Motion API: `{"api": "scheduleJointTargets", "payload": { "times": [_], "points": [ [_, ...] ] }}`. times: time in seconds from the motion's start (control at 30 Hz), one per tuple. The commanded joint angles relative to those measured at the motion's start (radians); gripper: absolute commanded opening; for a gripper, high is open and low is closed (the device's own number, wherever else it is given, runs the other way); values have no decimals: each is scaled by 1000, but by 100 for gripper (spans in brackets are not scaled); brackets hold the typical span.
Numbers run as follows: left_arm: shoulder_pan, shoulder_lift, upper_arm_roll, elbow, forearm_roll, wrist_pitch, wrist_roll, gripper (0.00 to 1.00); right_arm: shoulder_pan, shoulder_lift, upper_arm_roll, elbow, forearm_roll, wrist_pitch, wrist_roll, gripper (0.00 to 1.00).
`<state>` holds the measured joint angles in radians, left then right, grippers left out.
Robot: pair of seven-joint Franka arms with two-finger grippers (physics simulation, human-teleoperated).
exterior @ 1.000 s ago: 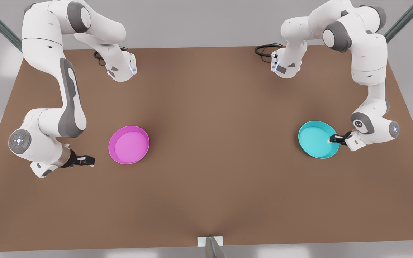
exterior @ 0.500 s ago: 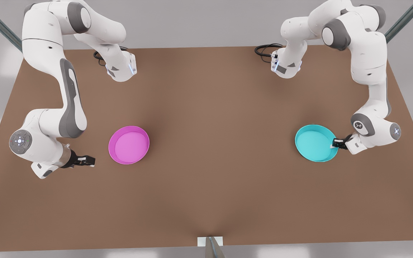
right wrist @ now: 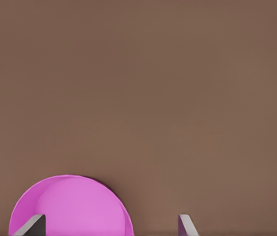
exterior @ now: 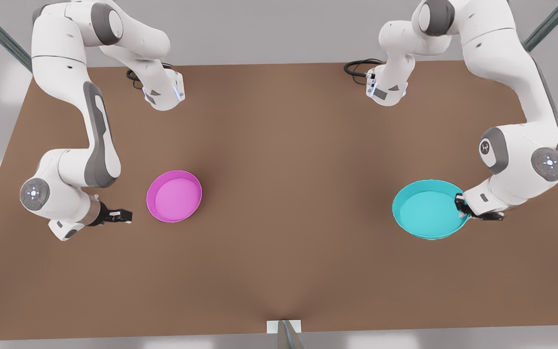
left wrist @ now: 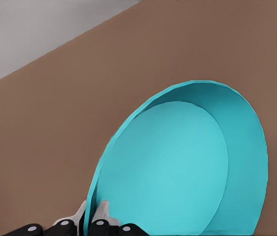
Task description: Flip the blue plate over with the left arm, and stack the pink plate on top of the blue plate with the right arm
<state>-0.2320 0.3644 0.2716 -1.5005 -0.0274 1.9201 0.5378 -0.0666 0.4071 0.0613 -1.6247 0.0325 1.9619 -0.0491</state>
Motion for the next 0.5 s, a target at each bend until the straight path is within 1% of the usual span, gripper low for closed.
{"api": "scheduleJointTargets", "payload": {
  "times": [0.0, 0.07, 0.1, 0.13, 0.17, 0.23, 0.27, 0.3, 0.33, 0.37, 0.4, 0.43, 0.47],
  "points": [
    [-55, 4, 0, 55, 175, -132, -713, 21, 1, 7, 0, -11, 1, 2, -48, 100],
    [-127, 54, 12, 95, 262, -124, -800, 21, -5, 36, 0, -49, 1, 31, -55, 100],
    [-208, 93, 72, 140, 264, -122, -863, 21, -7, 53, 0, -58, 4, 34, -67, 100],
    [-400, 136, 267, 154, 264, -119, -906, 21, -19, 56, 0, -87, 27, 68, -116, 100],
    [-553, 185, 415, 167, 262, -96, -937, 21, -41, 70, 0, -98, 78, 81, -184, 100],
    [-727, 284, 541, 201, 262, -96, -1033, 21, -42, 78, 0, -103, 78, 83, -207, 100],
    [-786, 332, 587, 226, 262, -105, -1055, 21, -42, 76, 0, -113, 79, 83, -242, 100],
    [-836, 370, 606, 229, 264, -110, -1107, 21, -35, 24, 0, -173, 83, 83, -250, 100],
    [-889, 406, 636, 229, 267, -110, -1170, 21, -39, -69, 0, -314, 83, 143, -253, 100],
    [-917, 427, 655, 229, 267, -109, -1216, 21, -41, -112, -1, -377, 83, 163, -253, 100],
    [-961, 465, 675, 229, 299, -89, -1351, 21, -56, -122, -1, -411, 83, 176, -281, 100],
    [-1004, 493, 675, 220, 408, 0, -1564, 21, -84, -111, 0, -423, 83, 181, -324, 100],
    [-1037, 524, 673, 218, 474, 5, -1668, 21, -81, -111, 2, -435, 83, 193, -325, 100]
  ]
}}
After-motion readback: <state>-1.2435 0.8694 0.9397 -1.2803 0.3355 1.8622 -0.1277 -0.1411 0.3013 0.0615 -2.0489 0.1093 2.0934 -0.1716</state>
